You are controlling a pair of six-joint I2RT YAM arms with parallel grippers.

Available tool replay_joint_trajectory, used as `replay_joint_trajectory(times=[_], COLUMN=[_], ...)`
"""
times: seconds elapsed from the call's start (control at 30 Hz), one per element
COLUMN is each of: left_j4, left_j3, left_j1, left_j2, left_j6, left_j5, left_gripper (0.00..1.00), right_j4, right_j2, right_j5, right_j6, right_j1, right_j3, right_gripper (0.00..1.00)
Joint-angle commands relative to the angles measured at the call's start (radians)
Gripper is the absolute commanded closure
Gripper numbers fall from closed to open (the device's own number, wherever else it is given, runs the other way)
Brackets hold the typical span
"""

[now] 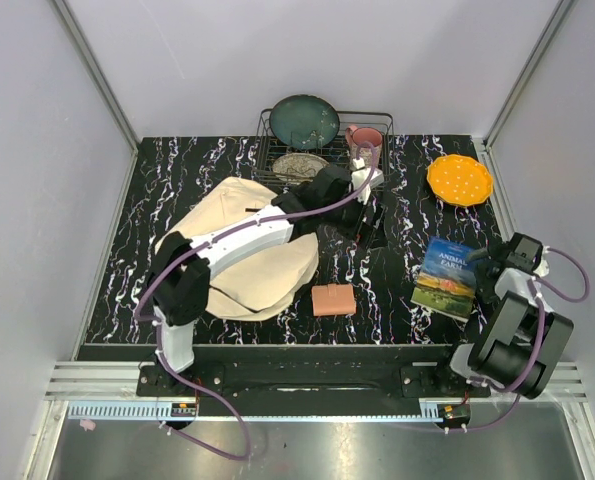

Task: Pack the student bag
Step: Pick up the book from the center of the board.

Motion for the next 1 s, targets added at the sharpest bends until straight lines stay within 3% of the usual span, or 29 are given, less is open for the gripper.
replay_joint_trajectory(times=[0.0, 0.13, 0.33, 0.6, 0.77, 0.97], left_j4=[0.044, 0.062, 0.05, 0.108, 0.124, 0.087], left_j3=[0.099, 0.131, 0.125, 0.093, 0.098, 0.047], left_j1=[0.001, 0.001, 0.001, -0.002, -0.003, -0.003], left_j2=[0.08, 0.137, 0.208, 0.293, 0.375, 0.369], left_j6=[-0.022, -0.08, -0.198, -0.376, -0.399, -0.378], left_j5=[0.003, -0.01, -0.015, 0.031, 0.065, -0.017], left_gripper=[0.01, 0.01, 0.01, 0.02, 0.05, 0.05], right_j4=[0.035, 0.089, 0.127, 0.134, 0.121, 0.072], right_j2=[0.113, 0.212, 0.25, 0.213, 0.132, 0.098], right_j5=[-0.228, -0.436, -0.549, -0.561, -0.544, -0.54], right_j6=[-0.084, -0.131, -0.117, -0.075, -0.063, -0.081], right_j1=[0.002, 0.005, 0.014, 0.116, 0.143, 0.176], right_j3=[0.003, 0.014, -0.016, -0.066, -0.097, -0.083], right_gripper=[0.17, 0.23, 0.28, 0.29, 0.28, 0.28])
